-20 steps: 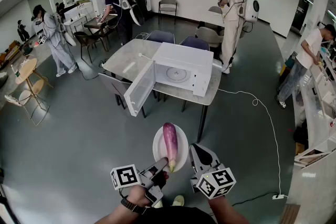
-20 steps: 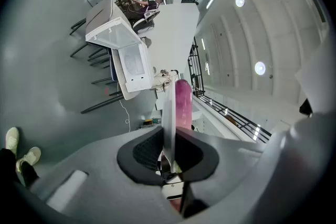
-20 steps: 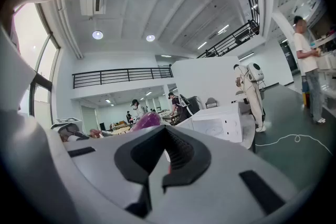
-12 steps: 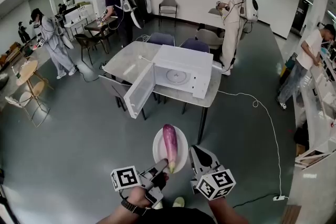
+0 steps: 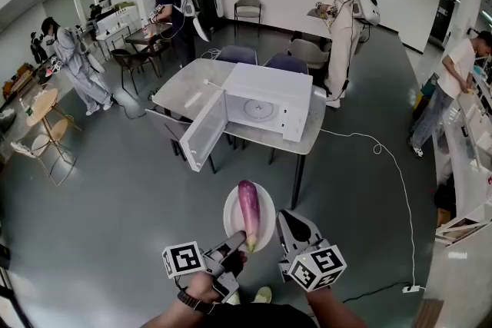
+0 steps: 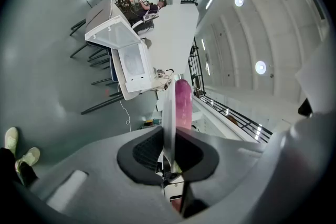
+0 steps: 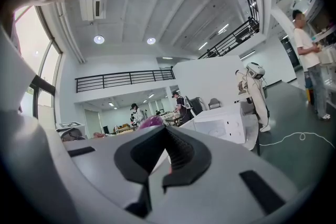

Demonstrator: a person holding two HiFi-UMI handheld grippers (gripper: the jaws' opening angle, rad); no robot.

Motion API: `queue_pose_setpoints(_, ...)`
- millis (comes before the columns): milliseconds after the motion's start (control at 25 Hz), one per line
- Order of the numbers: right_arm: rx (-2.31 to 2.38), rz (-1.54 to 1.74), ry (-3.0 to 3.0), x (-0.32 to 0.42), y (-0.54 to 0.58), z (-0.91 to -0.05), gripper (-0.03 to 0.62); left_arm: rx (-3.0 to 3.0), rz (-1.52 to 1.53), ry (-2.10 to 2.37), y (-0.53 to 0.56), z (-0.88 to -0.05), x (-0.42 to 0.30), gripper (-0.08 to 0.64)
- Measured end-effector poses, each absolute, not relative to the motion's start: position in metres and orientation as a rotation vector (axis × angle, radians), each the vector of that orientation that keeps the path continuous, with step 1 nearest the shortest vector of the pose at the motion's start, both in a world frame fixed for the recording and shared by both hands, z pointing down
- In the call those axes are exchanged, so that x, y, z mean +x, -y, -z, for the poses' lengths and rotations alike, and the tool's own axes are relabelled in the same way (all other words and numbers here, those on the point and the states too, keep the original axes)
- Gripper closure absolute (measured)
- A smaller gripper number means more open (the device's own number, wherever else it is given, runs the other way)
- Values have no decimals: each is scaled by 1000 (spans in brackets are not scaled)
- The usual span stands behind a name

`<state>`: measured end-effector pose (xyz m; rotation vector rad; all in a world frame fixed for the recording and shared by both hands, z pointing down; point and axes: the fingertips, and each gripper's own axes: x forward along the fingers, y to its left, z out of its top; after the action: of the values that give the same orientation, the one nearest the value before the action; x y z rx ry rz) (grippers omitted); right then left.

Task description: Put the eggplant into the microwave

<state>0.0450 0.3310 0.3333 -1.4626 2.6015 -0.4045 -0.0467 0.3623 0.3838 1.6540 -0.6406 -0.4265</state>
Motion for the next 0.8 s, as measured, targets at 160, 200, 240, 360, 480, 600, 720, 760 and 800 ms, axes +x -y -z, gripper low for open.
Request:
queue_pose_setpoints(160,-1436,398,-2603,51,-330,-330,591,1660,425,665,-362,-386,-42,518)
queue_pose_setpoints(200,-1430,400,-2604,52,-330,-330,591,1662,426,672,-361,-387,-42,518)
queue_pose_setpoints(240,-1424,402,-2605,53,-331,-331,591,1658,432,674,-361,-387,-41,518)
queue_pose_setpoints(360,-1413,414,-2607,58,-332,-333,591,1645,453,677,-361,-385,-36,518)
queue_pose_setpoints(480,-1412,436,-2598,65,-330,-336,591,1652,453,689,-359,-386,-33,518)
queue_pose_setpoints(600,-1409,439,-2593,66,-325,-336,591,1640,462,681,-354,-385,-32,518)
queue_pose_setpoints(720,-1413,444,-2590,66,-315,-338,591,1646,452,686,-342,-390,-33,518)
queue_pose_setpoints(760,-1417,447,-2590,65,-311,-340,591,1641,454,682,-337,-391,-33,518)
queue_pose_setpoints(800,-1422,449,-2590,65,-307,-342,591,1636,457,678,-332,-392,-33,518)
